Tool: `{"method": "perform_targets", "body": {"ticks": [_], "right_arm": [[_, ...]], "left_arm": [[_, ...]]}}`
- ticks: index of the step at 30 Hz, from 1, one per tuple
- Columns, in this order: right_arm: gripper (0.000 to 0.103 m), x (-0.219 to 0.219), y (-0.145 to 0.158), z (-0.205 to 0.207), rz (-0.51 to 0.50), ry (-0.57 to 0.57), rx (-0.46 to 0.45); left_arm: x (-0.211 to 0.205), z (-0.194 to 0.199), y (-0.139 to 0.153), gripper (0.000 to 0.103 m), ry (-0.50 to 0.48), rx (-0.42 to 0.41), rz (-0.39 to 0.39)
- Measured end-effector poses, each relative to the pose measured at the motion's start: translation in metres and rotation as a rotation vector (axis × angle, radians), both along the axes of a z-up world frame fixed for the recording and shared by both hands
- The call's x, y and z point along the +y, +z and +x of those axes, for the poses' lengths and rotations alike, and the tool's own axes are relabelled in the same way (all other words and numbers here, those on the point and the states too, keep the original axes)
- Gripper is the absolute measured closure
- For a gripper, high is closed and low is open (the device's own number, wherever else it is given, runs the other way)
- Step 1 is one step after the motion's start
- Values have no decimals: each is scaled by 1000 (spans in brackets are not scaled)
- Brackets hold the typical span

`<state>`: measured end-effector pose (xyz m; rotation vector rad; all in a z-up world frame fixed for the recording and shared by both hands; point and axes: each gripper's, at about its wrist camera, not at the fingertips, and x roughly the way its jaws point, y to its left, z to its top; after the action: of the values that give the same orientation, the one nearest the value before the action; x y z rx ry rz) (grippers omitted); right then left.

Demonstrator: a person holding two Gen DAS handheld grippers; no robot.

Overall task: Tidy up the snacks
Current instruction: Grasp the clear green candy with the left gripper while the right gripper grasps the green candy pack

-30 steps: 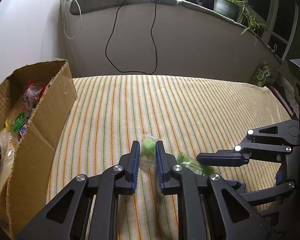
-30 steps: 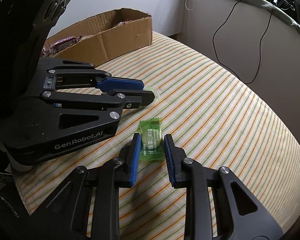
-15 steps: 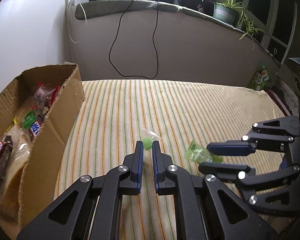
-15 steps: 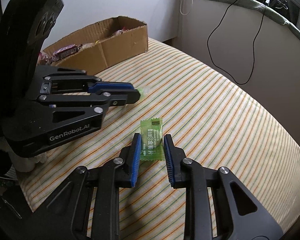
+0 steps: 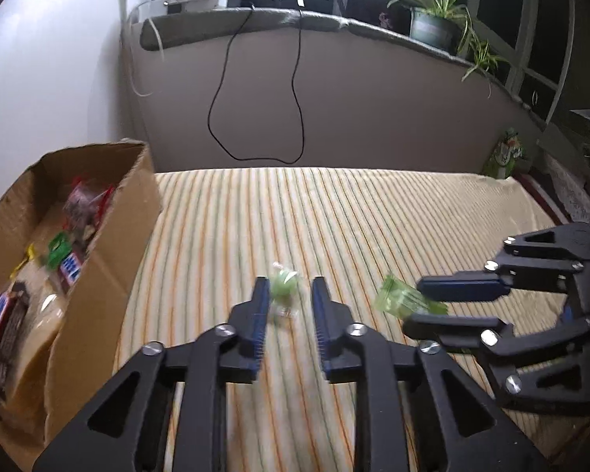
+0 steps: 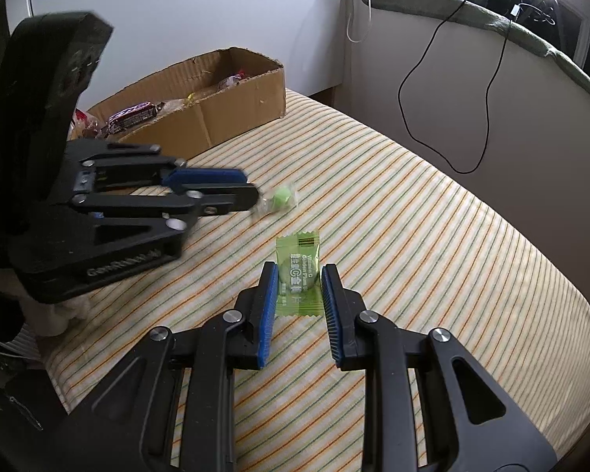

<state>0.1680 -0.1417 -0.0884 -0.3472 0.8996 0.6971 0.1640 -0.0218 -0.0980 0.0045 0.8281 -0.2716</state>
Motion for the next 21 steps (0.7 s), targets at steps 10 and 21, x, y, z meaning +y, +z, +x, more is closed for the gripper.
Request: {"method": "perform_targets", "body": {"ticks": [10,21], "right_arm": [[79,-15,-1,10,3,-40,9],[79,-12,7,7,19,-40,-5]], "left_arm": [[-2,22,-20,80,14,68,19],[8,-5,4,80,43,-3,21]]}}
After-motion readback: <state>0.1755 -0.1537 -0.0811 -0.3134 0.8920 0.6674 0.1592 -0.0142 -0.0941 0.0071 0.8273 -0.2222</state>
